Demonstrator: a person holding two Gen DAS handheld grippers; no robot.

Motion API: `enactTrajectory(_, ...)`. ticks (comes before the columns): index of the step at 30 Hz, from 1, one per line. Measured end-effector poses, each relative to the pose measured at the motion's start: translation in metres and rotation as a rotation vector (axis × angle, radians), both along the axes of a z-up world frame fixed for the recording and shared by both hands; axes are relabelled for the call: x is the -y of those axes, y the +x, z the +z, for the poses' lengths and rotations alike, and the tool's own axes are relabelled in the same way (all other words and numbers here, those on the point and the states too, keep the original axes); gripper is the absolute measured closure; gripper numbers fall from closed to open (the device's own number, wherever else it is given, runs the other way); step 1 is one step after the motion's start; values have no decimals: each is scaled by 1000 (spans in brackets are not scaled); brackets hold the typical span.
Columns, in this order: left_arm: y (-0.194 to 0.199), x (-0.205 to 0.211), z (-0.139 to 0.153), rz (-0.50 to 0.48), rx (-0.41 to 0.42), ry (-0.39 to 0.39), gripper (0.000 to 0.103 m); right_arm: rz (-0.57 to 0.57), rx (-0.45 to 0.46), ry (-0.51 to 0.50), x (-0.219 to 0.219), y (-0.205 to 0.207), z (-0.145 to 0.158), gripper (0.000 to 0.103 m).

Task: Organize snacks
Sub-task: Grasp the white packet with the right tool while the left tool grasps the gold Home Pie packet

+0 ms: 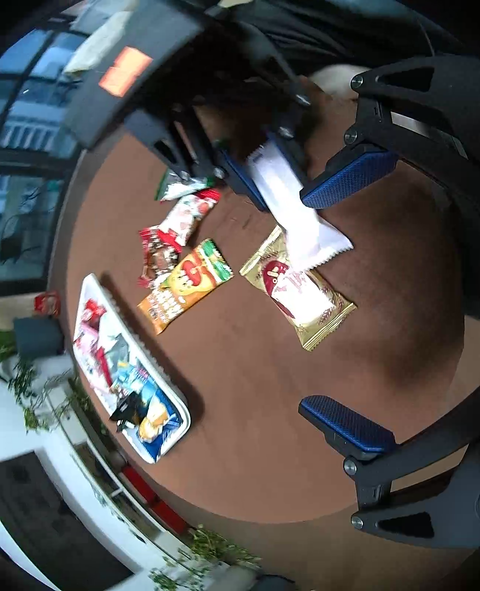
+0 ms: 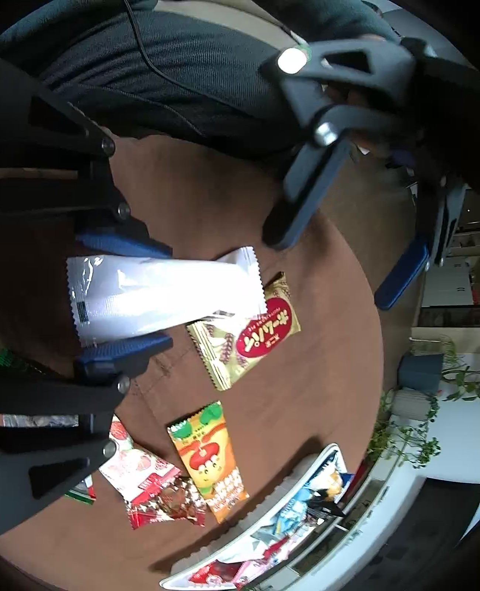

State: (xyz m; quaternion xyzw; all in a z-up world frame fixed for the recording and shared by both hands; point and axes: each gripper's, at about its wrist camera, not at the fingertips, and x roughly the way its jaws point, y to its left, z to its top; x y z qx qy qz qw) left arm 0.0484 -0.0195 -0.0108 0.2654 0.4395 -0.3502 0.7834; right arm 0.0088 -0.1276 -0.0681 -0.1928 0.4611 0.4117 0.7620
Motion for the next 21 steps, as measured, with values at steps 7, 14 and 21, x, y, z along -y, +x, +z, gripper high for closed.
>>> enactTrajectory(7,7,24,-16,-144,0,118,1,-34,-33,15,27,-3,13,70)
enactTrajectory(14,28,38,-46,-226,-64,231,27,-98,-32,113,65,6,24,70)
enactTrajectory(21,43,44,-52,-257,-112,248,28,-136,-36,126,79,2,28,70)
